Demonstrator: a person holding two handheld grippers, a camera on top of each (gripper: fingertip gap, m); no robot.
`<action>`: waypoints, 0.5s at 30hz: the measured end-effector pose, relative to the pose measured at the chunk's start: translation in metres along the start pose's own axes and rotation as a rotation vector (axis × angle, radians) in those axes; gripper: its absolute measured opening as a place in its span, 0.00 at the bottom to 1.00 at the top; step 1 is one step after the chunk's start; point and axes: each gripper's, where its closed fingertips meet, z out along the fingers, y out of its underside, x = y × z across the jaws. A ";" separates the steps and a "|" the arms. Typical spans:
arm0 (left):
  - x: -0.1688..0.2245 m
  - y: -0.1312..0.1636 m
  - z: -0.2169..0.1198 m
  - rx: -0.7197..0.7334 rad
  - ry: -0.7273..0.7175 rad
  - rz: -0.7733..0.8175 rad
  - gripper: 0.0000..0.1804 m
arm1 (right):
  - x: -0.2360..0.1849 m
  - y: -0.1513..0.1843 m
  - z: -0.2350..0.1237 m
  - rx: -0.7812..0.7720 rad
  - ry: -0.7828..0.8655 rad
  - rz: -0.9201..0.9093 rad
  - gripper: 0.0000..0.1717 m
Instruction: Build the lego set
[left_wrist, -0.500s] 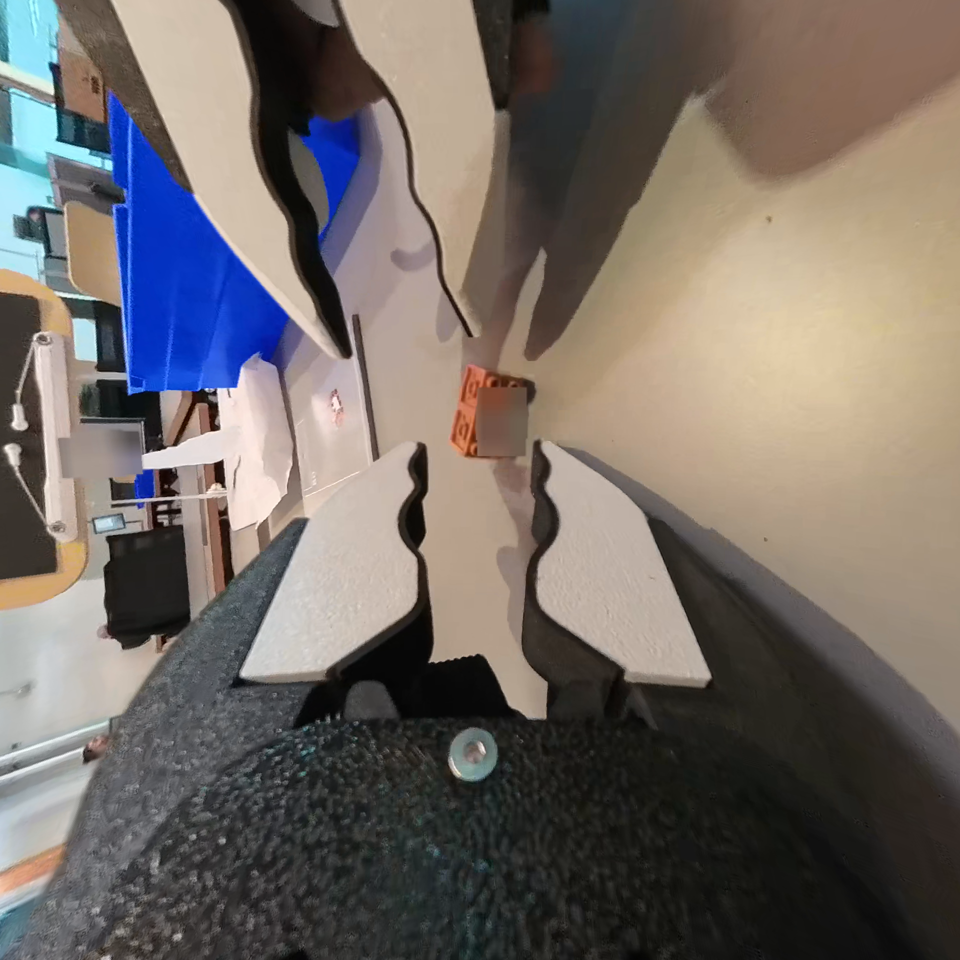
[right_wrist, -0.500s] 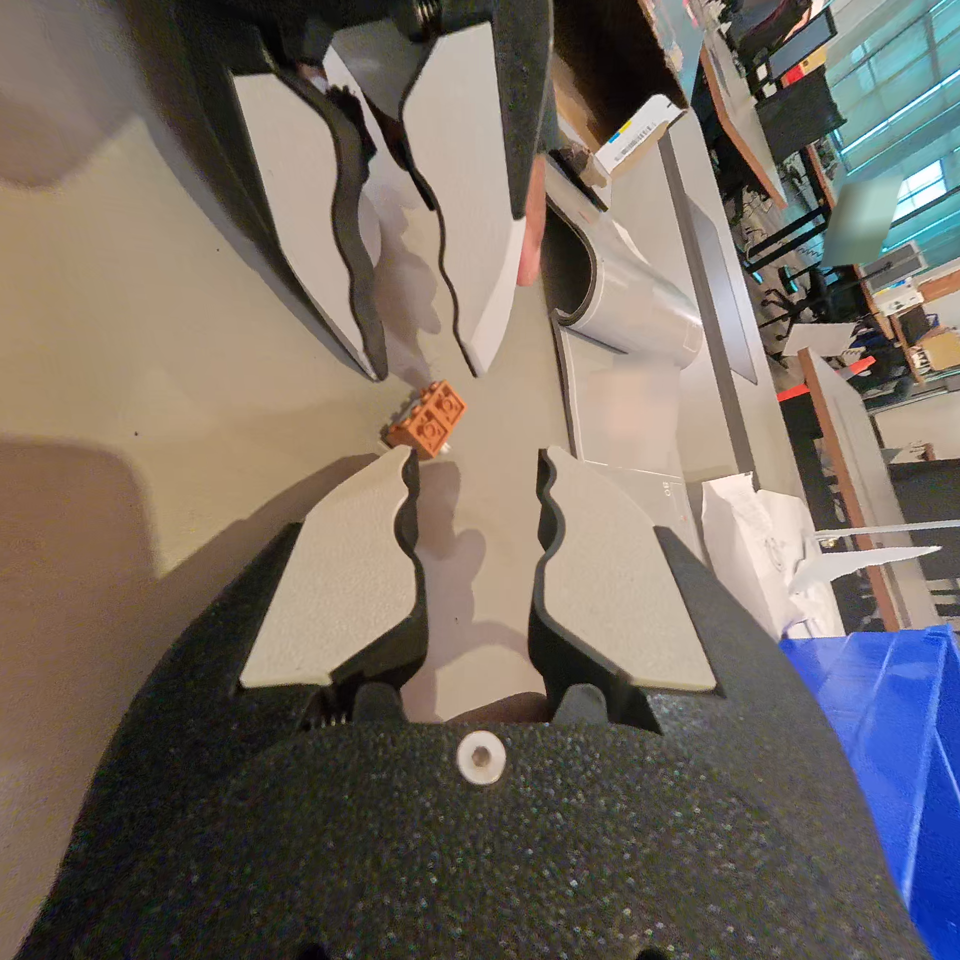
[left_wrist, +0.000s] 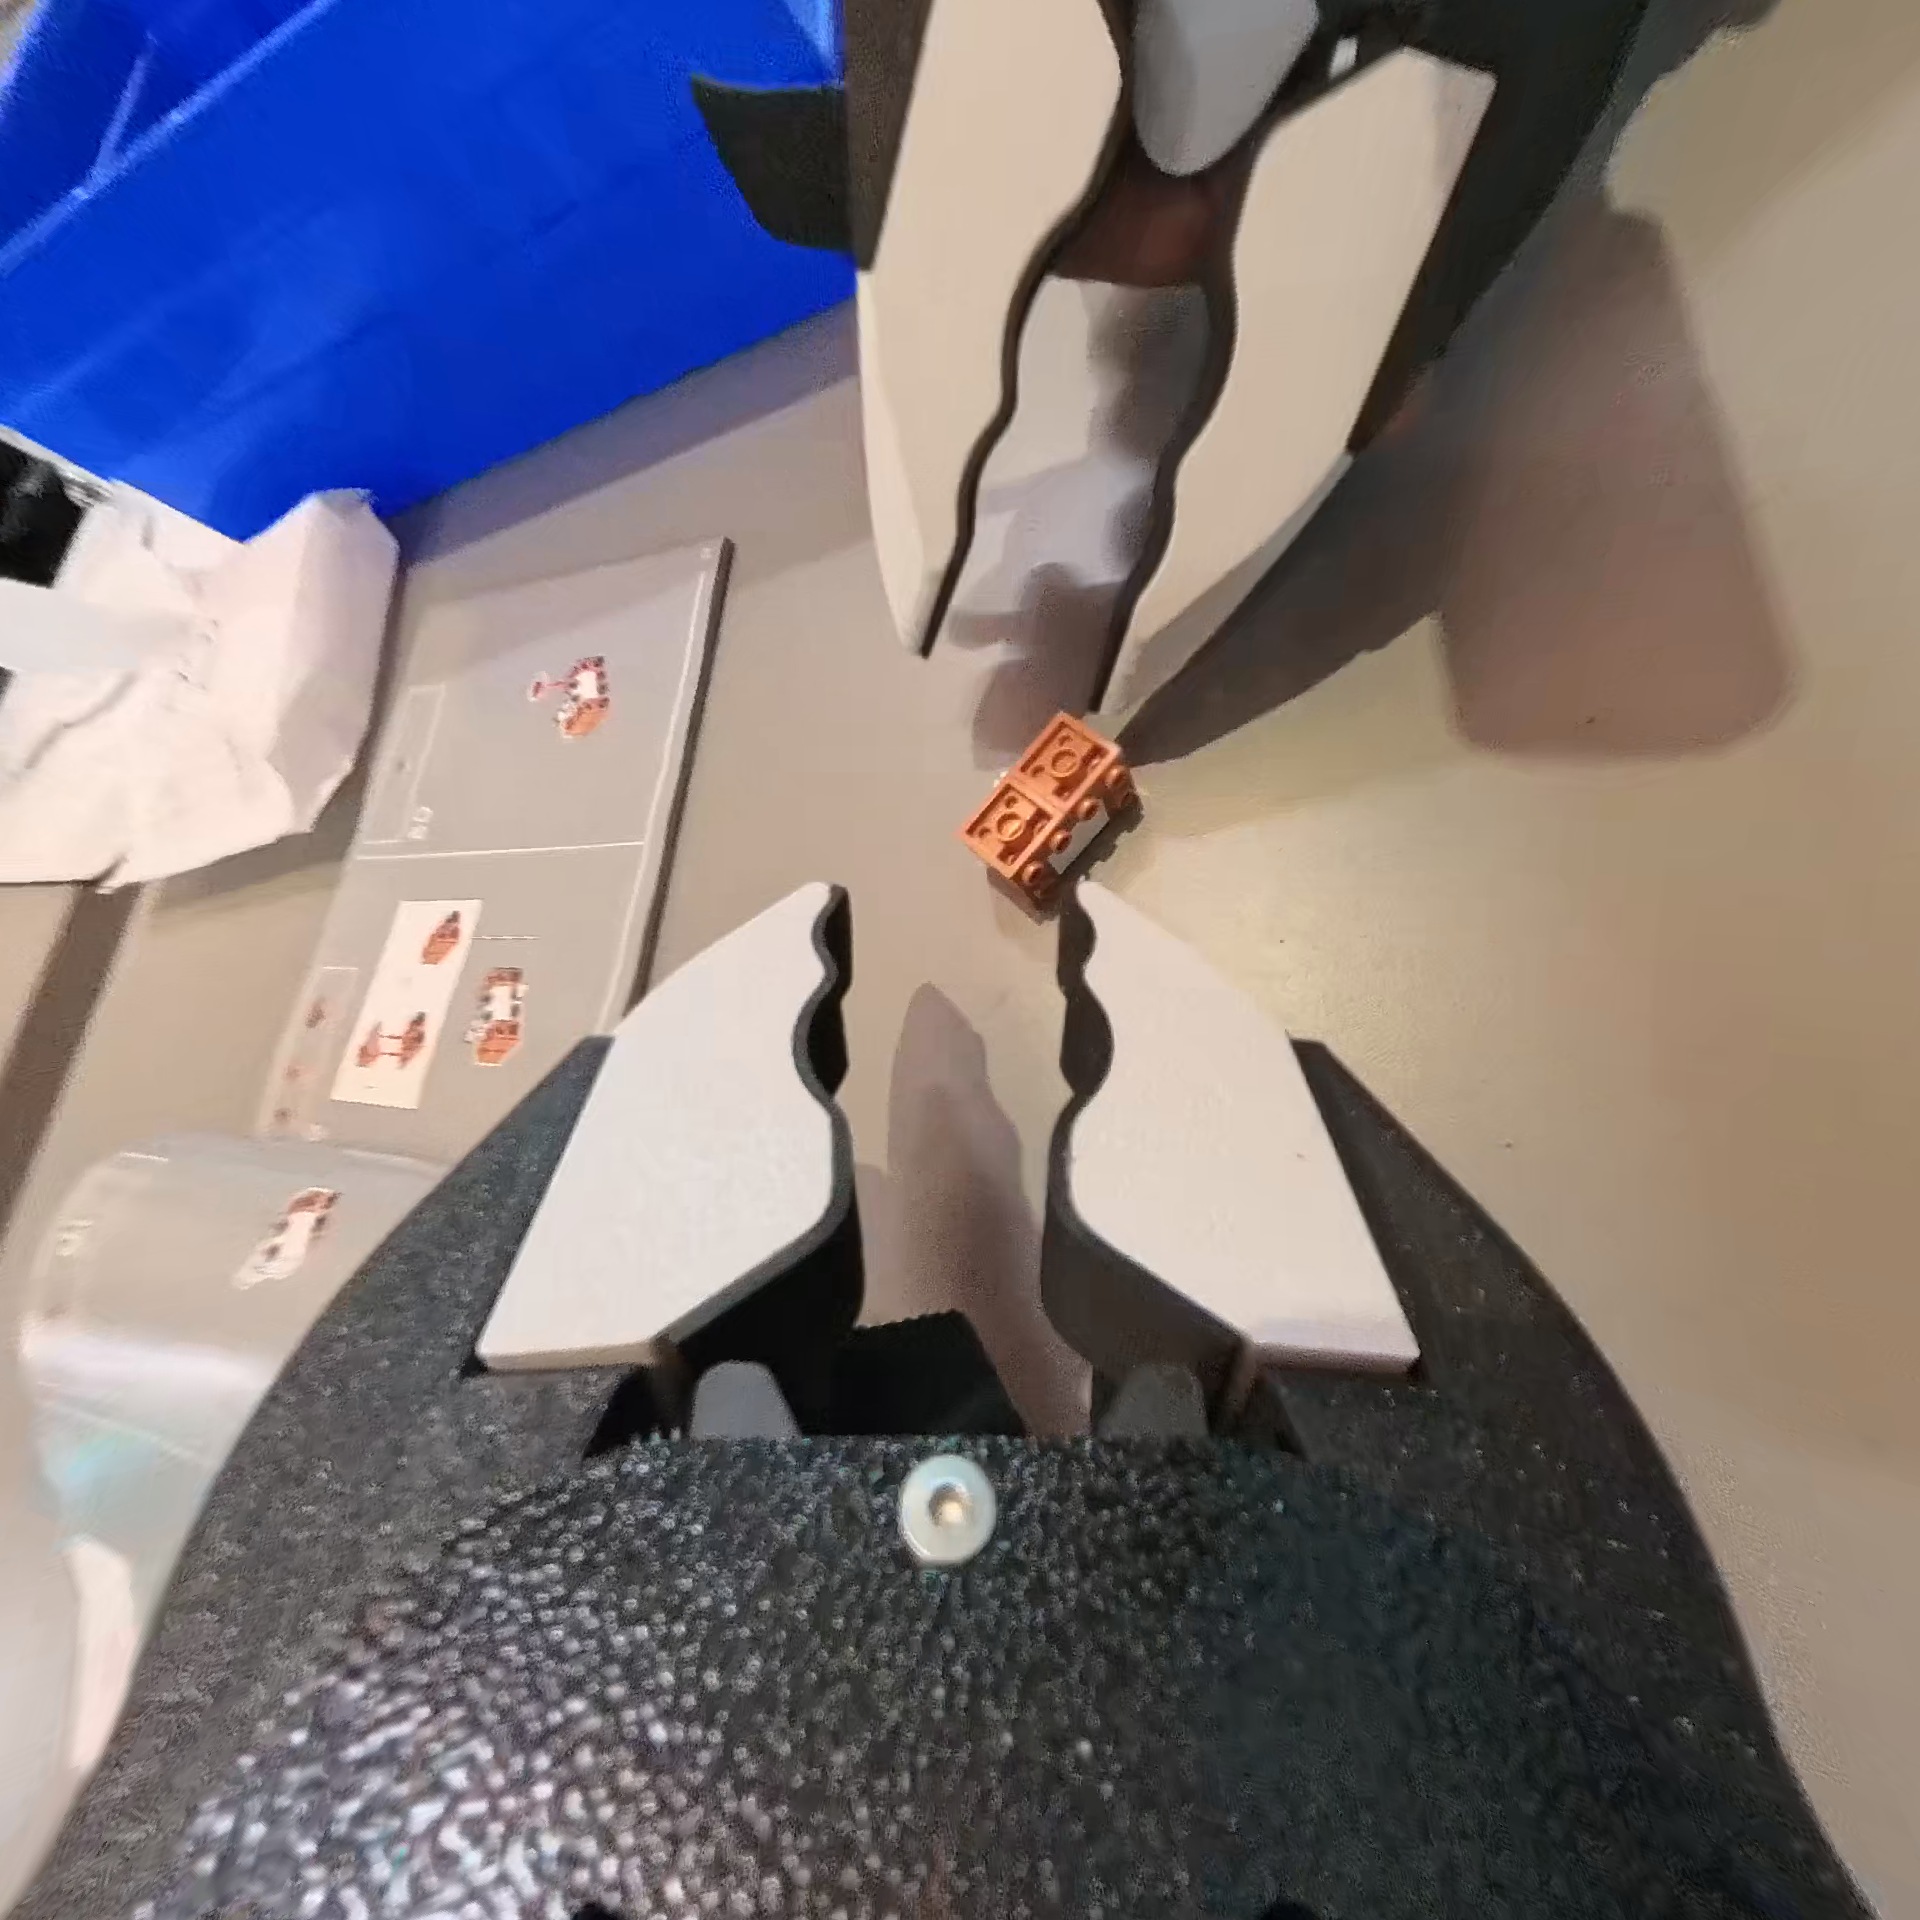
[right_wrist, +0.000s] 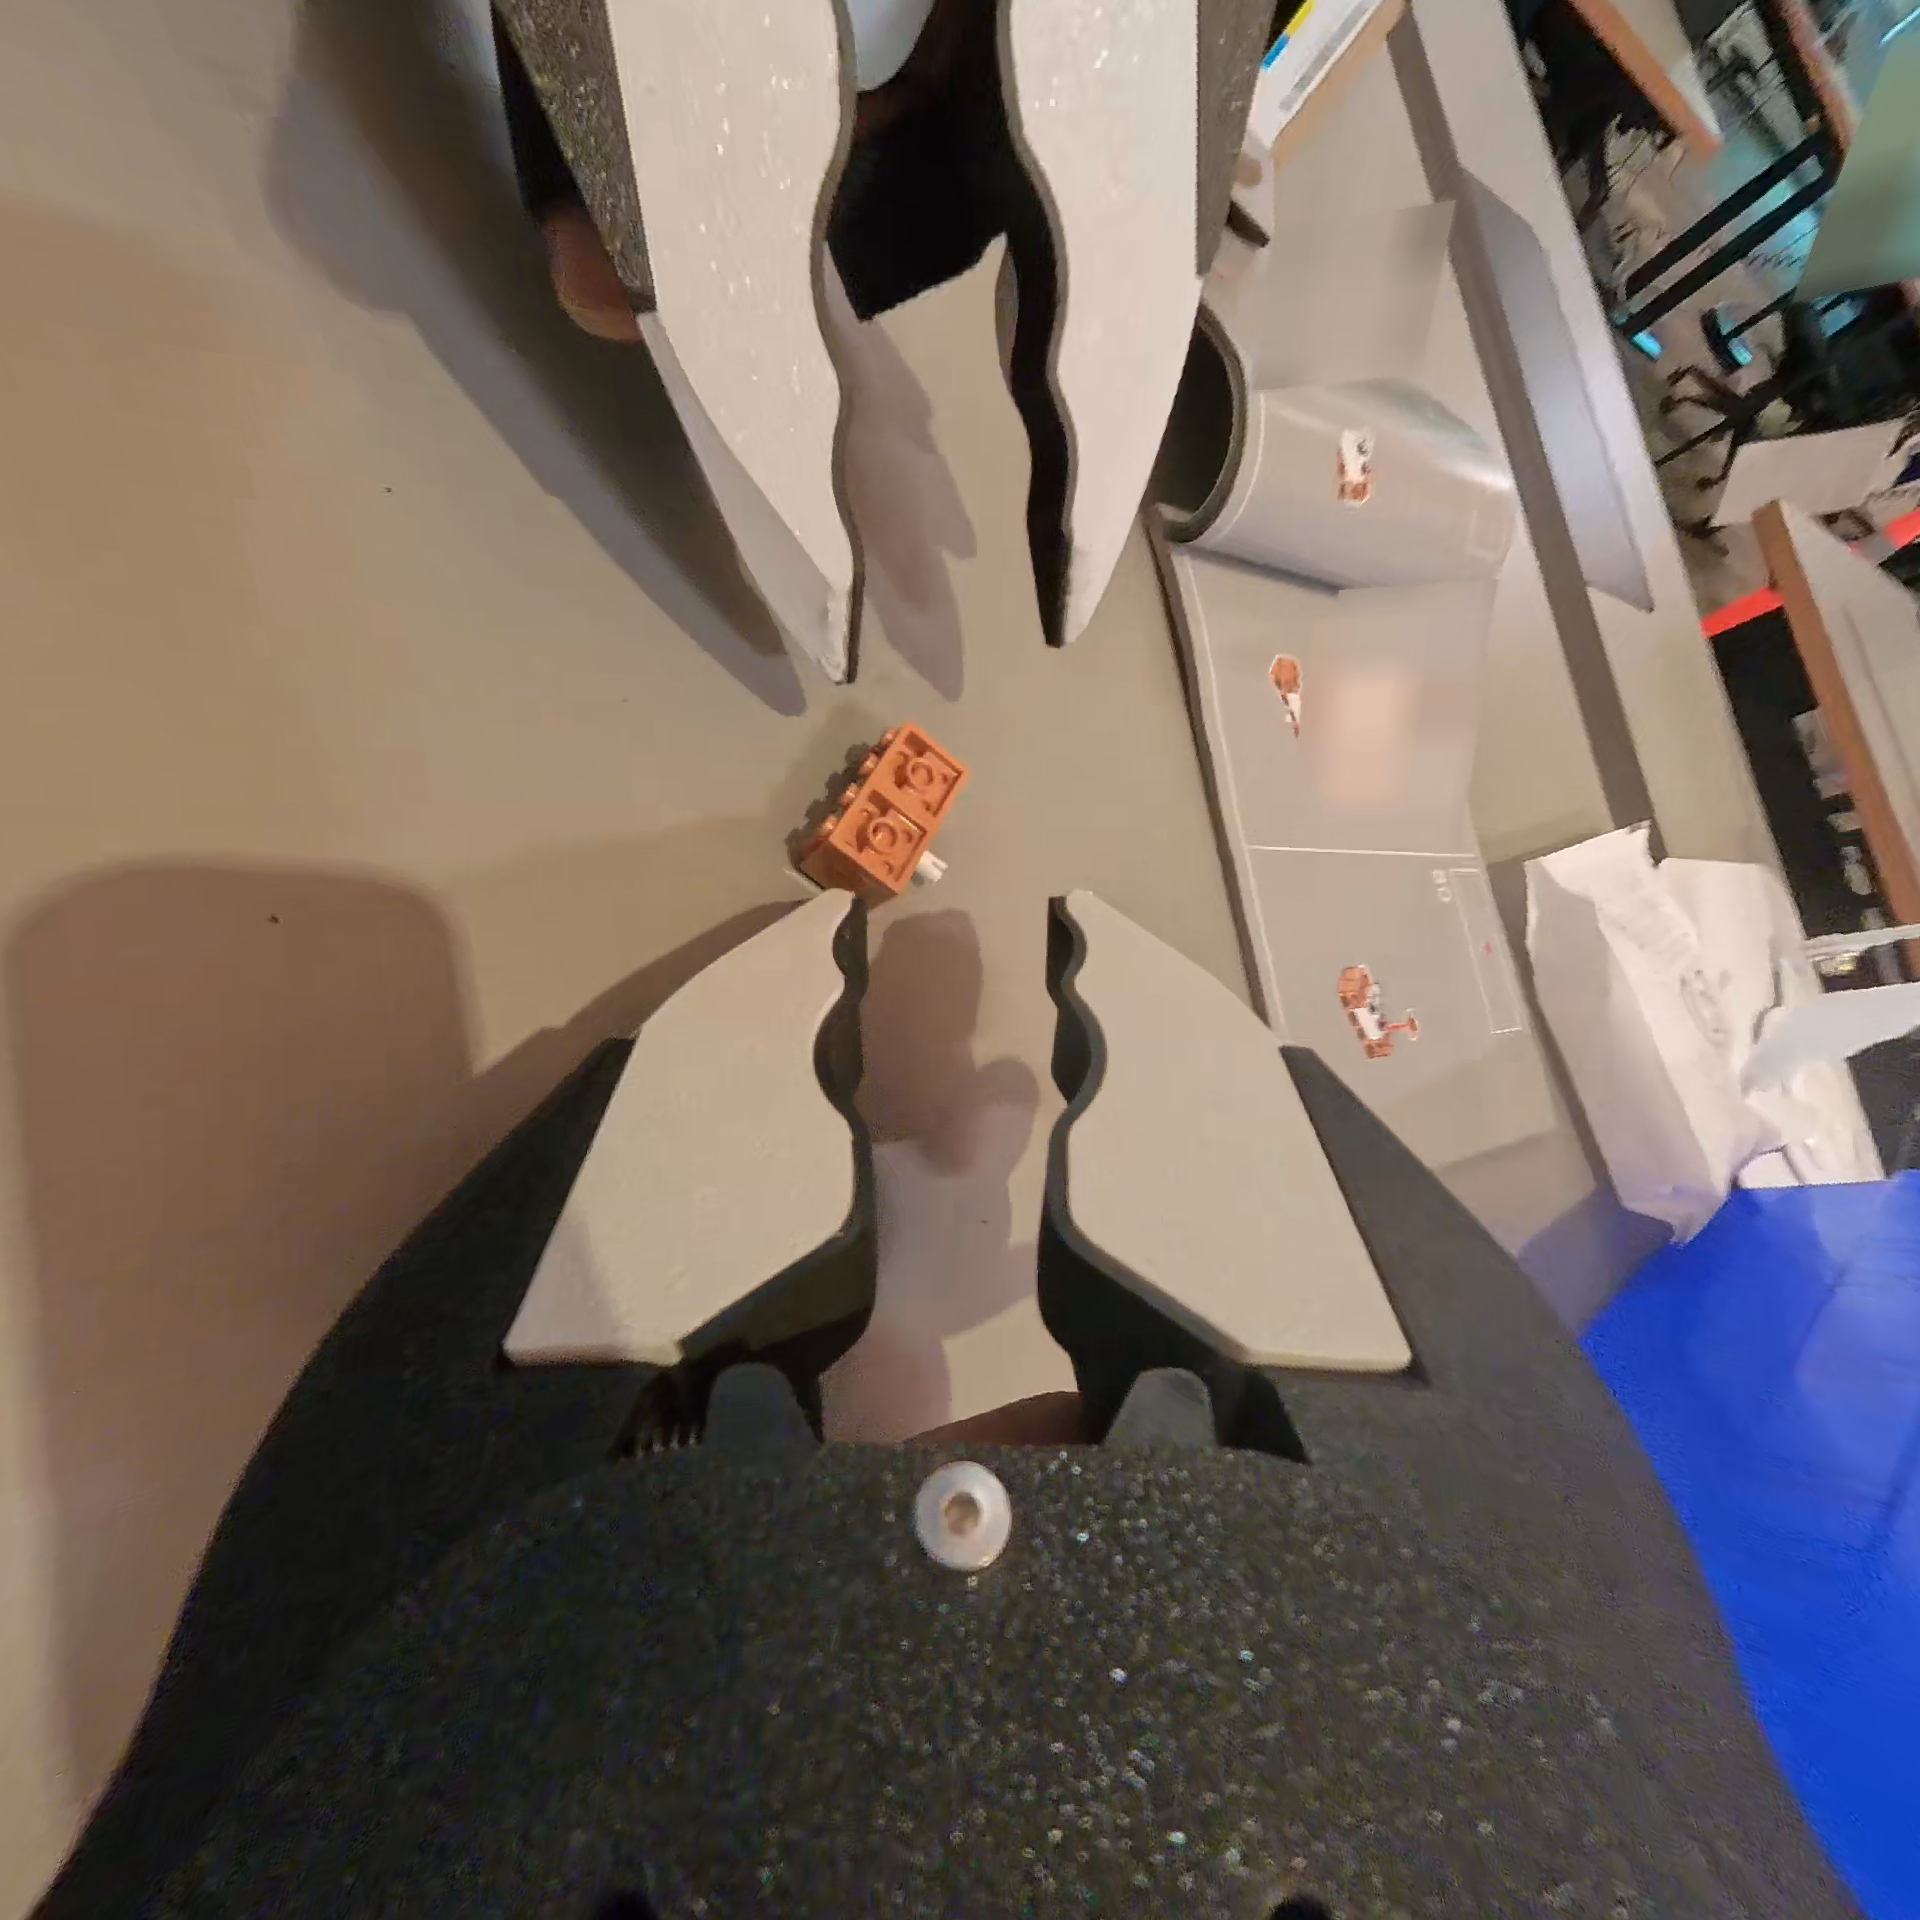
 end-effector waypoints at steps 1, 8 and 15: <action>0.002 -0.001 0.001 0.008 0.016 -0.019 0.21 | -0.003 0.000 0.001 -0.003 -0.017 0.014 0.19; 0.006 0.001 0.006 0.016 0.056 -0.075 0.20 | -0.010 -0.001 0.001 -0.001 -0.111 0.137 0.17; 0.006 0.003 0.005 0.023 0.112 -0.176 0.20 | -0.031 -0.005 0.003 -0.013 -0.263 0.249 0.15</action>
